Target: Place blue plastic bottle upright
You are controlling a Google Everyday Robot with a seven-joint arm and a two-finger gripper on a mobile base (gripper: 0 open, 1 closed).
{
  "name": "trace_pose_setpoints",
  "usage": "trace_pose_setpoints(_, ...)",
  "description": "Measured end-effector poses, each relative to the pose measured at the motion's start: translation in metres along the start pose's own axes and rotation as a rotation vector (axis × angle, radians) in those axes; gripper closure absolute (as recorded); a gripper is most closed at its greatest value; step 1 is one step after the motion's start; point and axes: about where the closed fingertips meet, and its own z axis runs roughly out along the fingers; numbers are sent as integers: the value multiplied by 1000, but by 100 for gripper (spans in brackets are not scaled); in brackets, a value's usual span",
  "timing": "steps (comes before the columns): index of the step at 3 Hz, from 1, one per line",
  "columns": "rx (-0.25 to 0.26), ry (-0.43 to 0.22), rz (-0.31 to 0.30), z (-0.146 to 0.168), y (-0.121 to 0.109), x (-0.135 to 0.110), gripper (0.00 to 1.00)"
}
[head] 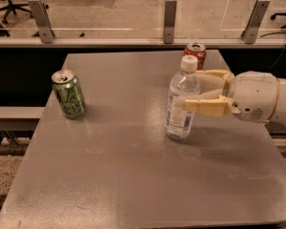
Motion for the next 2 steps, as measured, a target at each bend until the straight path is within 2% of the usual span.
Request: trace_pose_setpoints(2,-21,-13,-24,2,4,8,15)
